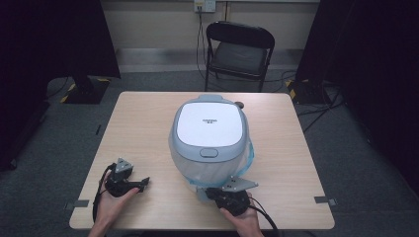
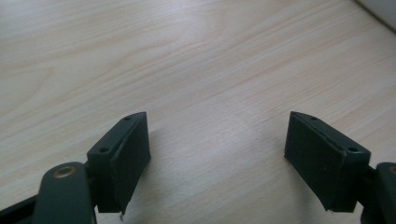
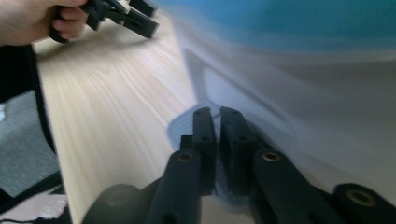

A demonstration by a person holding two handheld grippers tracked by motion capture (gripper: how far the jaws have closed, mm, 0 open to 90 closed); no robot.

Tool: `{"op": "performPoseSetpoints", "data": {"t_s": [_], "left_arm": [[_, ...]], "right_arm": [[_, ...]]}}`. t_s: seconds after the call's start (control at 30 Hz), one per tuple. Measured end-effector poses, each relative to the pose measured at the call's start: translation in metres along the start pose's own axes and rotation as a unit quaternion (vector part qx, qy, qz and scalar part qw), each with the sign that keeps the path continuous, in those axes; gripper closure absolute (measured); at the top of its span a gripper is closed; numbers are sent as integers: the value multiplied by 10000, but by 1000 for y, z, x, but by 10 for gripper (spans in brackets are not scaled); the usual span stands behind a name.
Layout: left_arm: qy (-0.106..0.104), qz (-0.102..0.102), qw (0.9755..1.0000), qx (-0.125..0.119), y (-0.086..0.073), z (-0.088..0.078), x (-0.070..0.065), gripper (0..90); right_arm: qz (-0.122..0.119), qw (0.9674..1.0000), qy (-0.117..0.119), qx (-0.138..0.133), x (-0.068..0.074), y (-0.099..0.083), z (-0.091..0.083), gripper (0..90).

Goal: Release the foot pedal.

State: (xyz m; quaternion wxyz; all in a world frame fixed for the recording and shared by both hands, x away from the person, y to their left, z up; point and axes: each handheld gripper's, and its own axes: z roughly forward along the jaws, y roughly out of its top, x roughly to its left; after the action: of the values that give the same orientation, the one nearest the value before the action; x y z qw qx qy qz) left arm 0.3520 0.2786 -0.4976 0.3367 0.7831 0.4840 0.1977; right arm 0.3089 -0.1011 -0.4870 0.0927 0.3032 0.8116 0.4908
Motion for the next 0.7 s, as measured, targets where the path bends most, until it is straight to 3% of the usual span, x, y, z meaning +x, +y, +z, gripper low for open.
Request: {"op": "performPoseSetpoints", "data": {"t_s": [0.13, 0.4, 0.7], "left_arm": [[44, -12, 9999, -141, -3, 1, 0, 193], [0, 50, 9998, -176, -5, 1, 3, 183], [-18, 51, 9998, -184, -5, 1, 3, 174]], "right_arm": [[245, 9997, -10, -26, -6, -2, -5, 812], [330, 9994, -63, 65, -8, -6, -23, 737], [530, 9974, -453, 171, -26, -11, -54, 589]]}}
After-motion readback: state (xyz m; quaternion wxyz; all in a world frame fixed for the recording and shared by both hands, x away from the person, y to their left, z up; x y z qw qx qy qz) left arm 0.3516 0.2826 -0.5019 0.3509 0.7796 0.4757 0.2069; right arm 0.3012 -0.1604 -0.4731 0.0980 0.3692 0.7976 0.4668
